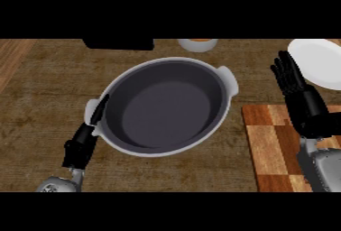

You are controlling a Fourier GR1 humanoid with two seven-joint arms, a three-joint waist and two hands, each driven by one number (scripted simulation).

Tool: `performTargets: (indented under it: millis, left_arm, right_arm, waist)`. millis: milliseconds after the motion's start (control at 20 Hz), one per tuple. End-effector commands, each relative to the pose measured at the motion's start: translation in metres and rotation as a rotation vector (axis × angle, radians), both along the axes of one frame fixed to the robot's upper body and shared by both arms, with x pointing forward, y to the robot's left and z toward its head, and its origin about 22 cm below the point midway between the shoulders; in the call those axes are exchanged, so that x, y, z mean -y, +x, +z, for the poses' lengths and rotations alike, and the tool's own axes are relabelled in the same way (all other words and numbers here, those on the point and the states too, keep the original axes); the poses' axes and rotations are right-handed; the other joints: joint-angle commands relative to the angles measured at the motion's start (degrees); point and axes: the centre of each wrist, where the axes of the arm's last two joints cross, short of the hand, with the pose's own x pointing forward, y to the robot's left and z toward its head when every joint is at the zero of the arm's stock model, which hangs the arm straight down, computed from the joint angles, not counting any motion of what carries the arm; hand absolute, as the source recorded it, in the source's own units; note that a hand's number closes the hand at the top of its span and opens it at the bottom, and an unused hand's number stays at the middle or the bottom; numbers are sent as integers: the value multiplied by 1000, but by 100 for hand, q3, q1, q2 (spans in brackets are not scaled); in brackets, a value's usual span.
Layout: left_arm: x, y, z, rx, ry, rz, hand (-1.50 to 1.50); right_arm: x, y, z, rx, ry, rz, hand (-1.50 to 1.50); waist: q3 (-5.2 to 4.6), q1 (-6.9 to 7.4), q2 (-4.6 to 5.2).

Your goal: Pick the lemon from the cutting board and place it in the pot

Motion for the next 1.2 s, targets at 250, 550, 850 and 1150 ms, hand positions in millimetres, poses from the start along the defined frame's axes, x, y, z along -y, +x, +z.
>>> performTargets:
  millis: [250,550,850,1150]
  left_arm:
    - [-11,20,45,-9,-192,169,0]
    - [-16,4,37,-71,-221,189,0]
    - [-12,6,59,-81,-204,163,0]
    - [-12,7,69,-75,-227,154,0]
  right_arm:
    - [64,-31,-22,-162,246,352,-150]
    - [152,-81,3,210,-313,-57,-150]
    - [212,-134,46,178,-553,-14,-150]
    - [231,-152,105,30,-799,31,-150]
  waist:
    - [56,-328,-62]
    - [58,-572,-106]
    - [38,-485,-81]
    - [31,-427,-77]
